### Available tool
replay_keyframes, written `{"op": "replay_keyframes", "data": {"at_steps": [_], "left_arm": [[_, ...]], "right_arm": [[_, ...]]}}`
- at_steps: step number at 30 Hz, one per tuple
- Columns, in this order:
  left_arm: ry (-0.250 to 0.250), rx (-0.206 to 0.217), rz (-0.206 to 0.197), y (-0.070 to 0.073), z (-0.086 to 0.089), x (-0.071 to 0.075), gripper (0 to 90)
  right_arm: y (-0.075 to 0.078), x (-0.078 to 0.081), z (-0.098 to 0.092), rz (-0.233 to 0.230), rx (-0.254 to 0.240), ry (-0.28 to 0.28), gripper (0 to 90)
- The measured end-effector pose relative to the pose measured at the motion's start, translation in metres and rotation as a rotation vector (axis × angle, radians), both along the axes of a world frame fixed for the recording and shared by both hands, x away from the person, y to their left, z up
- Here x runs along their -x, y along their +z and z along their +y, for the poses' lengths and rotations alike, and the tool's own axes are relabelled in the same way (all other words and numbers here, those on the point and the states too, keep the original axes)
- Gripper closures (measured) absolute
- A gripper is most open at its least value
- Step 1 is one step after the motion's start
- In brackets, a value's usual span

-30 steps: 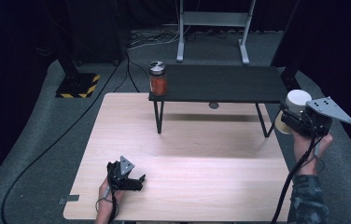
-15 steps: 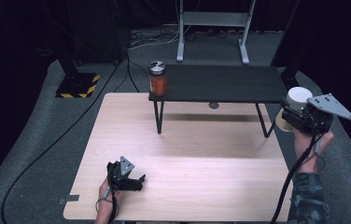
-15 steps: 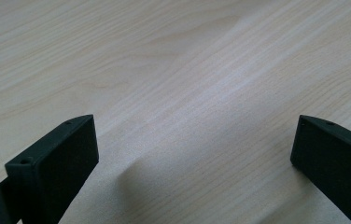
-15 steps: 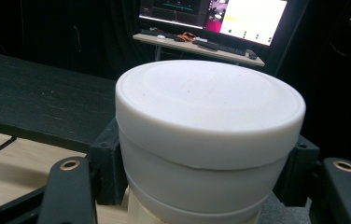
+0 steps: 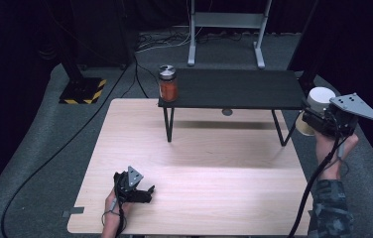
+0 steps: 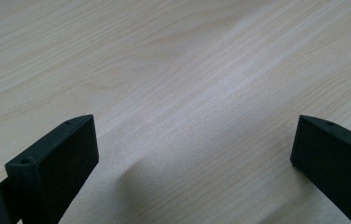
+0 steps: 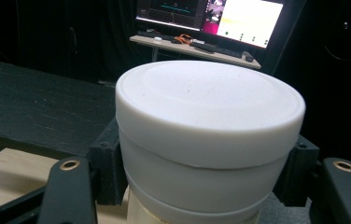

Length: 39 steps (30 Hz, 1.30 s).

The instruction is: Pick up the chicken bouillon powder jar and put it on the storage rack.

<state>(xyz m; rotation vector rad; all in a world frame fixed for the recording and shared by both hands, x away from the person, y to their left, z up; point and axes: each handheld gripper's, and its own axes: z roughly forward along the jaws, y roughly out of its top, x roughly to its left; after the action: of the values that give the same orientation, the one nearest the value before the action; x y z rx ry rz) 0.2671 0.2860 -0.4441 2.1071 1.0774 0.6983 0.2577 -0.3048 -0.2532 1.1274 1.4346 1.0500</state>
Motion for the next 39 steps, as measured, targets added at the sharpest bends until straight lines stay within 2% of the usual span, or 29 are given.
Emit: {"op": "replay_keyframes", "data": {"at_steps": [16,39], "left_arm": [[0.000,-0.001,-0.001,0.000,0.000,0.000,0.3],[-0.002,0.004,0.005,0.000,0.001,-0.001,0.5]], "right_arm": [[0.011,-0.014,-0.003,0.005,-0.006,-0.010,33.2],[0.014,-0.052,-0.004,0.017,-0.039,0.007,33.2]]}}
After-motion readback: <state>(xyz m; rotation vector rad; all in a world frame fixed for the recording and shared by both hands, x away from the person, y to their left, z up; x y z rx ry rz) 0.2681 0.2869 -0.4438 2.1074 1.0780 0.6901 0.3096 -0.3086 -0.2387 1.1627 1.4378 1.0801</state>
